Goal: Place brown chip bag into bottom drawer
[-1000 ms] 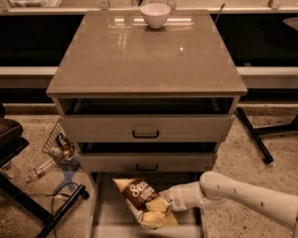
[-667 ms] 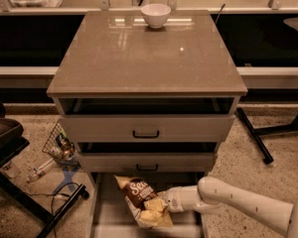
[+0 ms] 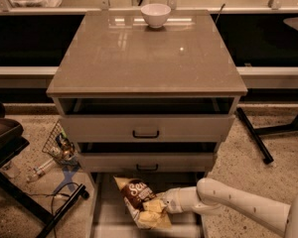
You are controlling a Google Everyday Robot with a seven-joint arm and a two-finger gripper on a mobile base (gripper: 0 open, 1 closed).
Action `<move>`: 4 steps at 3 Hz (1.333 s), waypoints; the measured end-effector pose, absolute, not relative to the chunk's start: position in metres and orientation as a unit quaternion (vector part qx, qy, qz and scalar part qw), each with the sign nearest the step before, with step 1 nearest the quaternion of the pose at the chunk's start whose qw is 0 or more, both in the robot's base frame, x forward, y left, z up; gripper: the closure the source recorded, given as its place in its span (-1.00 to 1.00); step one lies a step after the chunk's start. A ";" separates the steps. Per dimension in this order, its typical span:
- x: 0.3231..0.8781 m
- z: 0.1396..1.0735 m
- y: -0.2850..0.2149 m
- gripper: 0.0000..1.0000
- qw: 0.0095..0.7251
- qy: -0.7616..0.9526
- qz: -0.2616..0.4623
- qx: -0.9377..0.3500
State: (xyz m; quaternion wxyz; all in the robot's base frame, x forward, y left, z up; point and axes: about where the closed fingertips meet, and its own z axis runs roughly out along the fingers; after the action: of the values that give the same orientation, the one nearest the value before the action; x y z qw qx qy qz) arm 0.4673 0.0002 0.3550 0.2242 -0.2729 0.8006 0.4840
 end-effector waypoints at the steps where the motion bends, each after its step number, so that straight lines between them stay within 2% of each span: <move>1: 0.466 0.355 0.003 -0.36 0.223 0.800 0.486 -0.274; 2: 0.466 0.355 0.004 -0.82 0.222 0.799 0.487 -0.274; 3: 0.464 0.354 0.007 -1.00 0.221 0.798 0.488 -0.276; 4: 0.465 0.356 0.006 -1.00 0.221 0.799 0.486 -0.276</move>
Offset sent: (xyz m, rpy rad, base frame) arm -0.0006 0.0015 -0.0002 0.0014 0.0011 0.0025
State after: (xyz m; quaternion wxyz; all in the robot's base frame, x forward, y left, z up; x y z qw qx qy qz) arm 0.4648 0.0065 0.3564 0.2213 -0.2761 0.7991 0.4861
